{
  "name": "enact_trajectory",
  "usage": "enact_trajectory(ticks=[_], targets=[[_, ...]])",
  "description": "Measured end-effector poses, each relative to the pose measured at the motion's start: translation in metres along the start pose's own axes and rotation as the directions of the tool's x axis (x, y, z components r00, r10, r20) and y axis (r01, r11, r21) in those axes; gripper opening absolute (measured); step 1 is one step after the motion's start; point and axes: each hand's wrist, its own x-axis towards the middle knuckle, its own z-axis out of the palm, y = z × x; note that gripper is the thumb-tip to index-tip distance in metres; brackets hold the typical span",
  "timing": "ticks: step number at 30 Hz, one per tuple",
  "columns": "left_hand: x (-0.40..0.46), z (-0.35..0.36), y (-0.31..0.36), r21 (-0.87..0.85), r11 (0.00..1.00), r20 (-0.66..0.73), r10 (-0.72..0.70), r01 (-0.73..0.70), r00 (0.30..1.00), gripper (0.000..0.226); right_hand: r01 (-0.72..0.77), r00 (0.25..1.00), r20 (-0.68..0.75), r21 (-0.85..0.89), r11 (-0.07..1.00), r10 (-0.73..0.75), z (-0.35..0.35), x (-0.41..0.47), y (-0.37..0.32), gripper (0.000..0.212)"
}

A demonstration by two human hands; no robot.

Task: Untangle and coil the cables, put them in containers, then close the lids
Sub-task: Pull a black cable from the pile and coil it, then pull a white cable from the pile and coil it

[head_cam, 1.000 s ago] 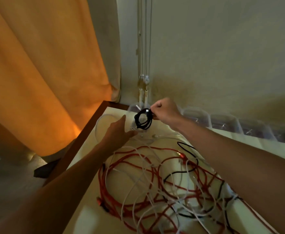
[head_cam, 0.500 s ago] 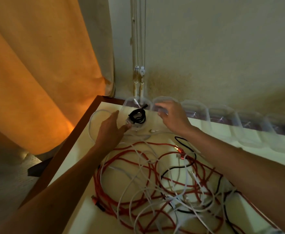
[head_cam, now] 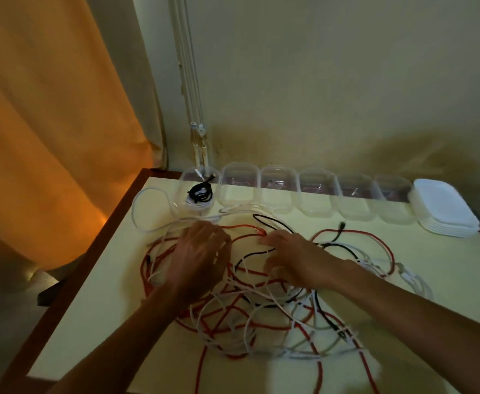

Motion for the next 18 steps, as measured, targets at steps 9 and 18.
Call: enact_trajectory(ticks=[9,18], targets=[[-0.003,-0.004,0.049,-0.36,0.881,0.305,-0.198,0.306,0.931,0.024,-0.288,0.759,-0.31,0.63,0.721,0.573,-0.076,-0.014,-0.03,0.018],[0.042,-0.017,0.152,-0.601,0.714,0.314,-0.203,0.36,0.928,0.019,0.01,0.647,-0.044,0.999,0.05,0.761,-0.153,-0.058,-0.071,0.016]])
